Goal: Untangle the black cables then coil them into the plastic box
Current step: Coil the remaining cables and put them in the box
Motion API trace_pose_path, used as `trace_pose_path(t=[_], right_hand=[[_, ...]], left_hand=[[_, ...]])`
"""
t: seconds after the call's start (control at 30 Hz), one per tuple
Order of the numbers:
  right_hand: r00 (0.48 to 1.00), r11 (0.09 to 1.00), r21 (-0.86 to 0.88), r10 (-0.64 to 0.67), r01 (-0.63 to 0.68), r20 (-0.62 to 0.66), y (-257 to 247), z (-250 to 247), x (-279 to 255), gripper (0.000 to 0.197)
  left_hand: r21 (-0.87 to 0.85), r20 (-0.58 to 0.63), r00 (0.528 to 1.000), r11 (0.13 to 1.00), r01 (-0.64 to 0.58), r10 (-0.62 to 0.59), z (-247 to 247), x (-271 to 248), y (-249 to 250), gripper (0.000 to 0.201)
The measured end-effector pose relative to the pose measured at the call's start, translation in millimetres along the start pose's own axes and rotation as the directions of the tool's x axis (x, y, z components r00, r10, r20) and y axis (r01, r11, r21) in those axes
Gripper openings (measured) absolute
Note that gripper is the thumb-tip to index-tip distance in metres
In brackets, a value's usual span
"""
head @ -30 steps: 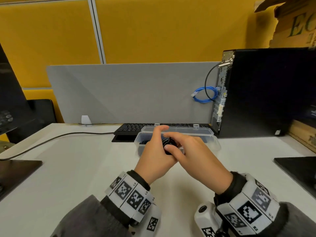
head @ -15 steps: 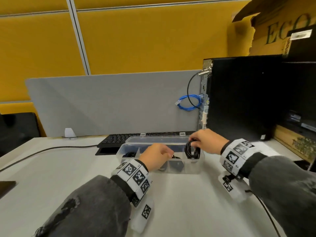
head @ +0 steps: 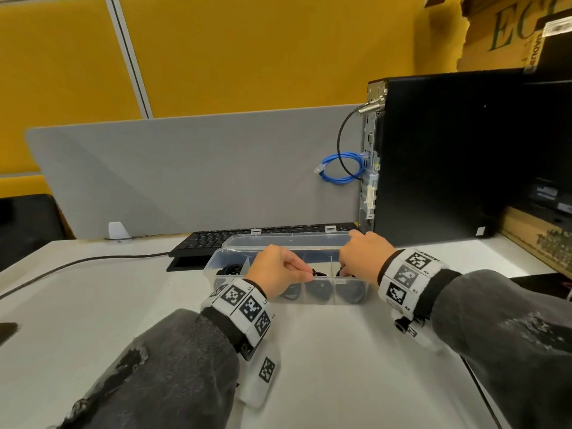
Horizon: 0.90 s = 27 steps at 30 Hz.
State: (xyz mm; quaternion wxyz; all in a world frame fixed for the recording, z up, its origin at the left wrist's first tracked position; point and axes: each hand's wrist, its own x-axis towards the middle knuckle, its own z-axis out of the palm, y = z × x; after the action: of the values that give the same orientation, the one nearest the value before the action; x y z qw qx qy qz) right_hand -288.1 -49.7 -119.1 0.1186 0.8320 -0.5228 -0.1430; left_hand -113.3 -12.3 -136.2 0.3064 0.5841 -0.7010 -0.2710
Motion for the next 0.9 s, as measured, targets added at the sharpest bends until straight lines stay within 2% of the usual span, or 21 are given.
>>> trace_pose_path(t=[0.13, 0.3, 0.43, 0.5, 0.57, 0.63, 0.7, 0.77, 0.8, 0.9], right_hand=[[0.990, 0.999, 0.045, -0.025, 0.018, 0.142, 6.5, -10.5, -2.2, 0.042], [0.990, 0.999, 0.044, 0.005, -0.012, 0.138, 2.2, -16.0, 9.3, 0.040], [0.989, 0.999, -0.027, 0.026, -0.022, 0.149, -4.8, -17.3, 12.8, 0.021], [0.987, 0.999, -0.044, 0.029, -0.023, 0.157, -6.7, -16.1, 9.0, 0.029], [0.992, 0.998, 0.037, 0.037, -0.042, 0.121, -2.7, -12.0, 4.5, 0.035], [0.997, 0.968, 0.242, 0.052, -0.066, 0.064, 7.2, -8.7, -5.6, 0.039], [0.998, 0.878, 0.477, 0.057, -0.046, -0.010, 16.0, -8.4, -20.8, 0.044], [0.999, 0.783, 0.622, 0.003, 0.023, -0.040, 15.9, -9.0, -38.0, 0.037], [0.999, 0.777, 0.628, -0.031, 0.048, -0.037, 11.7, -9.6, -46.1, 0.030], [0.998, 0.904, 0.427, 0.028, -0.003, -0.051, -4.2, -11.8, -49.9, 0.014]], left_hand=[[-0.011, -0.002, 1.000, 1.000, 0.000, 0.000, 0.4, 0.7, -1.5, 0.008], [-0.014, 0.022, 1.000, 1.000, 0.002, -0.001, 0.9, 1.9, -3.6, 0.008], [-0.010, 0.032, 0.999, 1.000, -0.012, 0.012, 1.6, 2.8, -5.4, 0.007], [0.004, 0.051, 0.998, 0.999, -0.039, 0.039, -0.1, 1.1, -5.1, 0.007], [0.045, 0.053, 0.996, 0.996, -0.072, 0.070, -6.3, -4.2, -6.6, 0.010], [0.137, 0.021, 0.997, 0.987, -0.081, 0.079, -19.3, -10.4, -12.9, 0.015], [0.258, -0.017, 0.997, 0.964, -0.068, 0.075, -38.1, -17.3, -23.4, 0.015], [0.335, -0.050, 0.997, 0.942, -0.031, 0.051, -56.8, -24.8, -35.9, 0.014], [0.360, -0.064, 0.997, 0.933, -0.015, 0.041, -64.6, -27.7, -41.6, 0.013], [0.393, -0.109, 0.994, 0.919, 0.035, 0.008, -78.4, -36.1, -53.1, 0.012]])
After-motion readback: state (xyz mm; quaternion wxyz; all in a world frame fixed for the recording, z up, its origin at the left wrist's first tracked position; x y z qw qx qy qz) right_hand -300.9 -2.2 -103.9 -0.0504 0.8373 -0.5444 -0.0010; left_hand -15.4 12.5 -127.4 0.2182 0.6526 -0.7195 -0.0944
